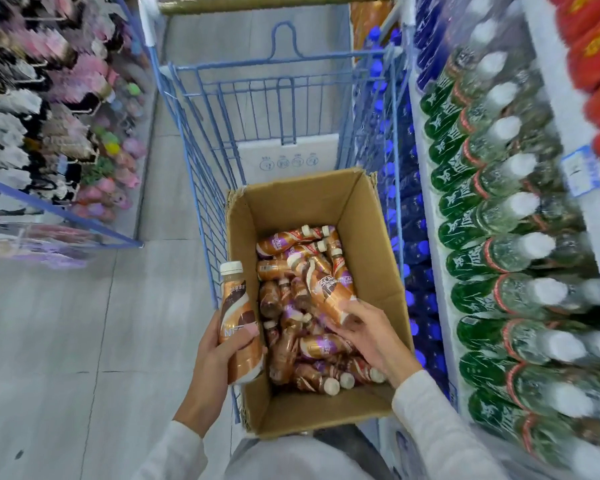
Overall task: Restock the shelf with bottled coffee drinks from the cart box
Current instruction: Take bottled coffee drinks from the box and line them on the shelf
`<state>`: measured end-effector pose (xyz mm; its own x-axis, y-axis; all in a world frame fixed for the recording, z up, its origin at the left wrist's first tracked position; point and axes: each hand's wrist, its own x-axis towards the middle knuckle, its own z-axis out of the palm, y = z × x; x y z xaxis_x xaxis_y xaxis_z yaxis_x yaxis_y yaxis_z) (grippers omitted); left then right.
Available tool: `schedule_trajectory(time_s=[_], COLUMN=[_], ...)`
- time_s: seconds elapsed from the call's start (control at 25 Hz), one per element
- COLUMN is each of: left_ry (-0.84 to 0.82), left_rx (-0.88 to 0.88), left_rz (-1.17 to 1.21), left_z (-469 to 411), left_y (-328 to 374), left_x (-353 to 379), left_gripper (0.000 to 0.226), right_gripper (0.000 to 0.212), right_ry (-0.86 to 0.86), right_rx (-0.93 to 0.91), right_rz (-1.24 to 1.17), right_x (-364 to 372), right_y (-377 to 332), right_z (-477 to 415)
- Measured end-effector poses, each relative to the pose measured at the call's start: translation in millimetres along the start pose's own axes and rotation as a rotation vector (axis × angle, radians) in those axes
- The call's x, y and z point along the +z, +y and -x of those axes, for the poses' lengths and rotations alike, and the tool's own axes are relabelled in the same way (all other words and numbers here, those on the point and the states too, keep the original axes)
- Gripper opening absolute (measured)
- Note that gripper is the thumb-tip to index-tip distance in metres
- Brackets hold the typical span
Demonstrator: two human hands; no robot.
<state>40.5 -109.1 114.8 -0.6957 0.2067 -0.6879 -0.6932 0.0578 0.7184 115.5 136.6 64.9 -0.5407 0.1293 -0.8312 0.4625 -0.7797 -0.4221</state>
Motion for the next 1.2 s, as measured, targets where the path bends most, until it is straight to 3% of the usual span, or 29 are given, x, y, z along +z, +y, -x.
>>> schedule_trajectory(time_s=[0.12,0.2,0.32,0.44,0.52,0.68,1.0,1.12,1.2], left_ry=[-0.101,-0.195,-0.326,-0.479,-0.577,-0.772,-1.069,-1.146,-1.196], left_rx=[0.03,0.058,0.108,0.147,0.154,0.177,0.166,0.216,0.242], left_rz=[-0.016,-0.038,-0.076,-0.108,-0.136,-0.197,-0.336,-0.357,-0.35], left_z=[-0.1,4.8,16.8,40.7,66.8,136.6,300.9,356.9,397.2], left_y=[23.0,38.9,56.1,62.2,58.7,32.5,-66.5,-99.6,-113.6], left_x=[25.6,47.6,80.8,119.2,144.9,196.7,266.8,286.6,303.3], left_gripper=[0.078,0.079,0.068,0.045,0.04,0.049,0.076,0.067,0.067], right_gripper=[0.065,0.081,0.083,0.07,0.075,0.085,0.073,0.056,0.055], right_ry=[-0.151,-0.208,-0.193,-0.142,-0.127,0.023,0.496,0.584,0.632], right_rx=[-0.084,-0.157,-0.316,-0.503,-0.613,-0.787,-1.052,-1.136,-1.2], right_rz=[-0.286,-0.344,-0.291,-0.364,-0.405,-0.367,-0.457,-0.459,-0.507], right_x=[7.9,8.3,2.7,-19.9,-39.2,-87.2,-177.9,-205.6,-220.7], right_y=[-16.3,-24.4,-31.8,-33.4,-28.2,2.9,104.1,134.4,147.7], right_z=[46.6,75.2,116.2,162.8,198.3,280.4,437.0,487.2,521.6])
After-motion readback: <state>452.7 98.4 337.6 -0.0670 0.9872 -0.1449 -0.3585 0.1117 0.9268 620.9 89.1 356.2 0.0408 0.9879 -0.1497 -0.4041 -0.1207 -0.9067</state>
